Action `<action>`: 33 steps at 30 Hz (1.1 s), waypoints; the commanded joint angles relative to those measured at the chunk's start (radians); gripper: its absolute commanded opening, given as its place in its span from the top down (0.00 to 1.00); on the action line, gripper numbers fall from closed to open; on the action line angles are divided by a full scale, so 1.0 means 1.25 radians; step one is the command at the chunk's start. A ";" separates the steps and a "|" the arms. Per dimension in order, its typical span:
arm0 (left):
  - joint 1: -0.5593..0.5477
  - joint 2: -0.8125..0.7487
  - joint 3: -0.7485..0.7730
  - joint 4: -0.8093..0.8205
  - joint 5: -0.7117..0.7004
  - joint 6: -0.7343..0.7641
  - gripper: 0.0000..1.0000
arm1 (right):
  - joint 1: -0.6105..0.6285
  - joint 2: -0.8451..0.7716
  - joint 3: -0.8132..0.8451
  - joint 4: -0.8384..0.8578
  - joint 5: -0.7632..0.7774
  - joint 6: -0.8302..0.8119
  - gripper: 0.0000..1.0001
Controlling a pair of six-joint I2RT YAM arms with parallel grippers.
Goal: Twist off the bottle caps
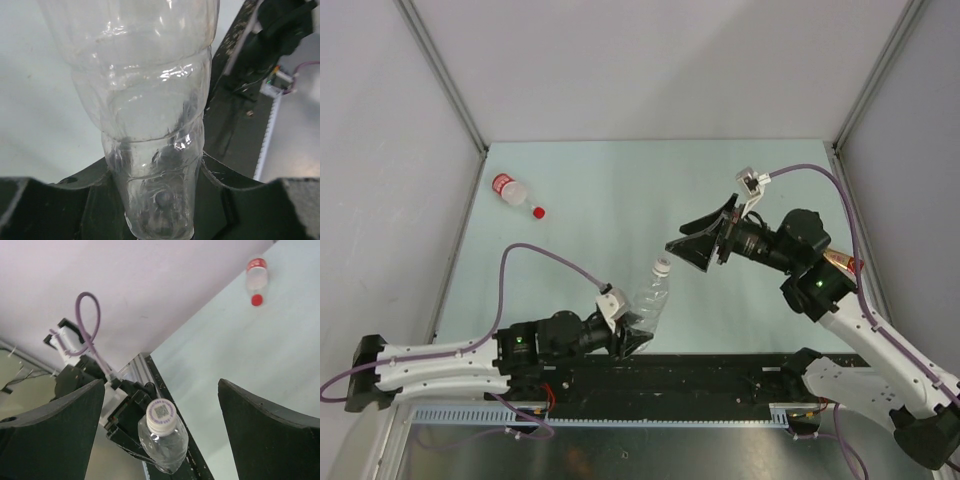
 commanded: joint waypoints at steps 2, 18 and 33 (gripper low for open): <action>0.003 0.075 0.064 -0.064 -0.122 0.045 0.97 | -0.030 0.029 0.016 -0.028 0.060 0.035 0.01; -0.070 0.385 0.286 -0.364 -0.541 -0.008 0.98 | -0.114 0.119 0.018 -0.144 -0.022 0.052 0.01; -0.107 0.558 0.358 -0.498 -0.678 -0.033 0.98 | -0.129 0.227 0.026 -0.202 -0.142 0.007 0.10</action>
